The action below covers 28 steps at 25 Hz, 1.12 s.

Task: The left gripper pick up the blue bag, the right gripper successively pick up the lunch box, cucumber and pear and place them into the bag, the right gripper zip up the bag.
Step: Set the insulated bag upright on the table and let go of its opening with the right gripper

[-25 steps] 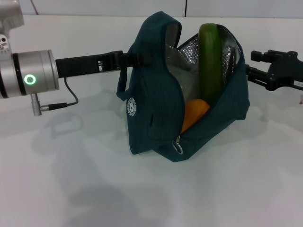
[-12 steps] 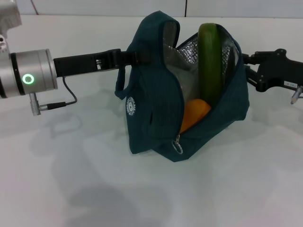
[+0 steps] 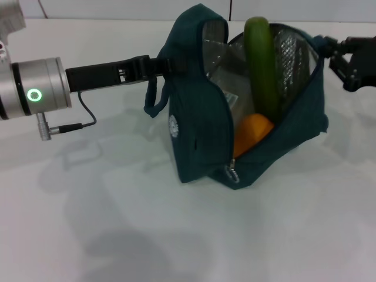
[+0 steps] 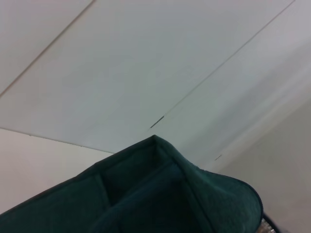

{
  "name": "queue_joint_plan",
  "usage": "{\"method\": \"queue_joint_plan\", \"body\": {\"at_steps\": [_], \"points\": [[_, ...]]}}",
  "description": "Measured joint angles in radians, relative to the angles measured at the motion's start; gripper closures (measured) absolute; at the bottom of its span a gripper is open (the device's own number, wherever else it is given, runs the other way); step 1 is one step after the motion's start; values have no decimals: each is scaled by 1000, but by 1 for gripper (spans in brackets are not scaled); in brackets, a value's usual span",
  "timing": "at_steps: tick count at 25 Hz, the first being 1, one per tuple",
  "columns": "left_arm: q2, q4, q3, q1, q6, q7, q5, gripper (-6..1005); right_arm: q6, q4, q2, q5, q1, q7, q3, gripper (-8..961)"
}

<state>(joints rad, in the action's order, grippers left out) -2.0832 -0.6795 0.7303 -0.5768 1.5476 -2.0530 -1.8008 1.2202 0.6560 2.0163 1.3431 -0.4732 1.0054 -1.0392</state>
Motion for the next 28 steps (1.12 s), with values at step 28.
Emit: {"method": "queue_joint_plan", "body": {"at_steps": [28], "points": [[-5, 40, 31, -12, 99, 12, 76, 950, 199, 84, -5, -181, 106, -31, 53, 894]]}}
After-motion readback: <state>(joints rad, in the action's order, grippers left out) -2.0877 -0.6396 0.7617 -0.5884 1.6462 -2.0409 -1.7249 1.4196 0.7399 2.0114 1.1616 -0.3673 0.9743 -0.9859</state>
